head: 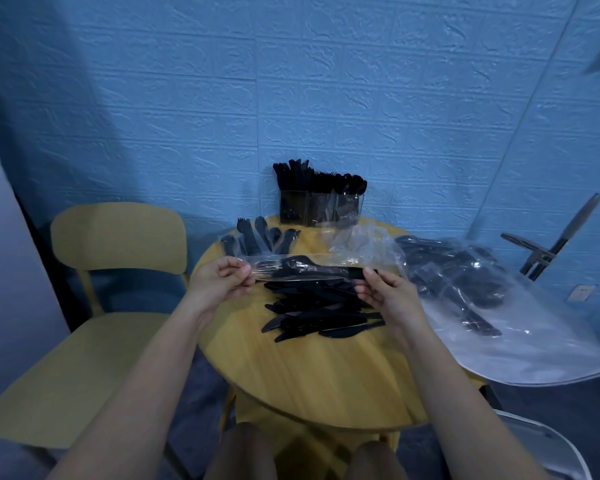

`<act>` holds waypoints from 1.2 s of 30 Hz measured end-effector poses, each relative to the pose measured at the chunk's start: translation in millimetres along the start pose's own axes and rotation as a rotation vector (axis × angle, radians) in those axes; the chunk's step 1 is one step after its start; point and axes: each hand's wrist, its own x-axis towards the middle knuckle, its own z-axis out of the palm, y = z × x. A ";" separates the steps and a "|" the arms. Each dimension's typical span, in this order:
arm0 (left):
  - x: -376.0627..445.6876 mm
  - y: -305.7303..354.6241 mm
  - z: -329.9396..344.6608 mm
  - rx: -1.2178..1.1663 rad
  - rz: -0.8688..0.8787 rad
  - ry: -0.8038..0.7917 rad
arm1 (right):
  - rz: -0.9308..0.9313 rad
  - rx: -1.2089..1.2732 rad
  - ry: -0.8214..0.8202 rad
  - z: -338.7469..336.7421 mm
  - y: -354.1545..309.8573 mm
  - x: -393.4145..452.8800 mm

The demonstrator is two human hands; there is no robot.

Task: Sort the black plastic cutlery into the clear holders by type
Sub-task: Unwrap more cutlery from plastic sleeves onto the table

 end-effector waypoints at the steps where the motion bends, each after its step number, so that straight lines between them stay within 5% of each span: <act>1: 0.1 -1.1 -2.9 -0.002 0.008 0.026 | 0.000 -0.003 0.022 -3.8 -1.2 0.7; 8: 1.1 -13.7 -25.5 -0.098 0.055 0.344 | 0.075 -0.043 0.096 -30.3 0.4 -3.8; 17: -9.2 -18.5 -37.5 -0.140 0.049 0.460 | 0.114 -0.099 0.068 -36.9 1.8 -29.1; 24: -25.6 -20.5 0.6 -0.157 0.011 0.261 | 0.164 -0.576 0.000 -28.8 12.5 -34.1; 27: -35.5 -22.3 18.7 -0.177 -0.007 0.180 | 0.060 -1.000 0.041 -31.9 18.2 -32.2; 32: -47.1 -27.1 43.4 -0.247 -0.041 0.079 | -0.110 -1.331 0.114 -23.6 27.0 -39.7; 36: -44.6 -24.6 58.2 -0.264 -0.038 0.026 | -0.374 -1.181 0.090 -4.4 21.5 -37.5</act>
